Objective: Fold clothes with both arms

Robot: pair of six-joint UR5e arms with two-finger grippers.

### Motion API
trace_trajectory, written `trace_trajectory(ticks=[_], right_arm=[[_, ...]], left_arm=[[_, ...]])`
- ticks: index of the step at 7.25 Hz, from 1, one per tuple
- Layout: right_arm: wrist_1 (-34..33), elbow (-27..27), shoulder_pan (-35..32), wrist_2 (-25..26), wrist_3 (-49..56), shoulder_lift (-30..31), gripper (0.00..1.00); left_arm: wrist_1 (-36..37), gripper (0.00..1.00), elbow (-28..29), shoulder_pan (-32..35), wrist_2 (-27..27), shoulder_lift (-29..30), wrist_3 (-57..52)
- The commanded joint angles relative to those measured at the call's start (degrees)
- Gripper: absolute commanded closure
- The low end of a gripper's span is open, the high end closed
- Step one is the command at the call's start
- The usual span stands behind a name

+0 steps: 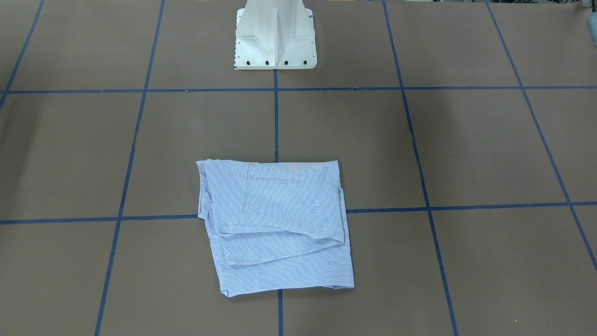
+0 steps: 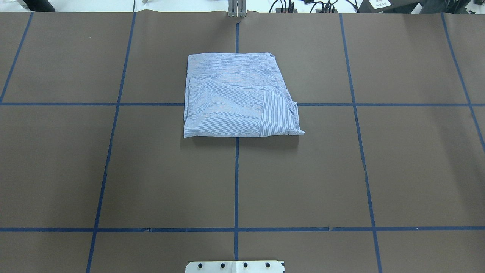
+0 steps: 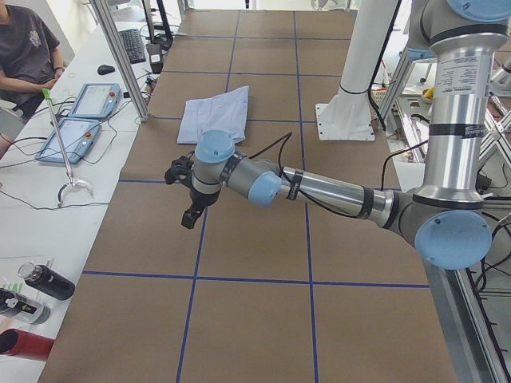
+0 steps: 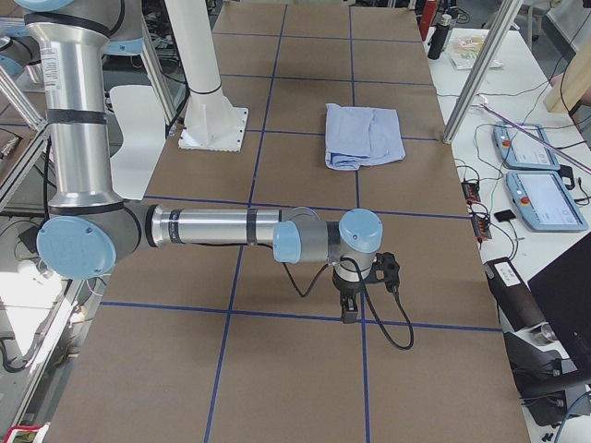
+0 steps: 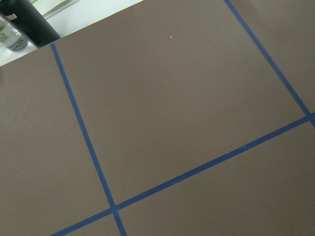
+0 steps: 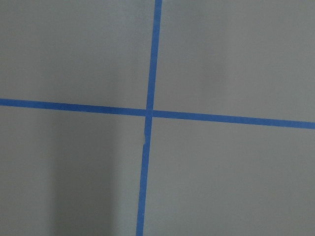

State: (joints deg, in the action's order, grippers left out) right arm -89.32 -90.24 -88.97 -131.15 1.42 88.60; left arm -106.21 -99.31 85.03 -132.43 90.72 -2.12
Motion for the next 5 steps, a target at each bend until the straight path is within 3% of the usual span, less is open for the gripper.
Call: trace_trajectory(ticks=[1, 2, 5], right_arm=[[0.2, 0.4, -0.2, -0.1, -0.1, 0.2, 0.0], [0.4, 0.2, -0.2, -0.2, -0.5, 0.2, 0.0], [0.6, 0.2, -0.2, -0.2, -0.7, 0.9, 0.0]], left_arm=[[0.3, 0.0, 3.7, 1.4, -2.0, -1.3, -1.4], [-0.6, 0.0, 3.2, 1.4, -2.0, -3.8, -1.9], [-0.1, 0.0, 3.1, 2.7, -2.0, -3.4, -1.8]])
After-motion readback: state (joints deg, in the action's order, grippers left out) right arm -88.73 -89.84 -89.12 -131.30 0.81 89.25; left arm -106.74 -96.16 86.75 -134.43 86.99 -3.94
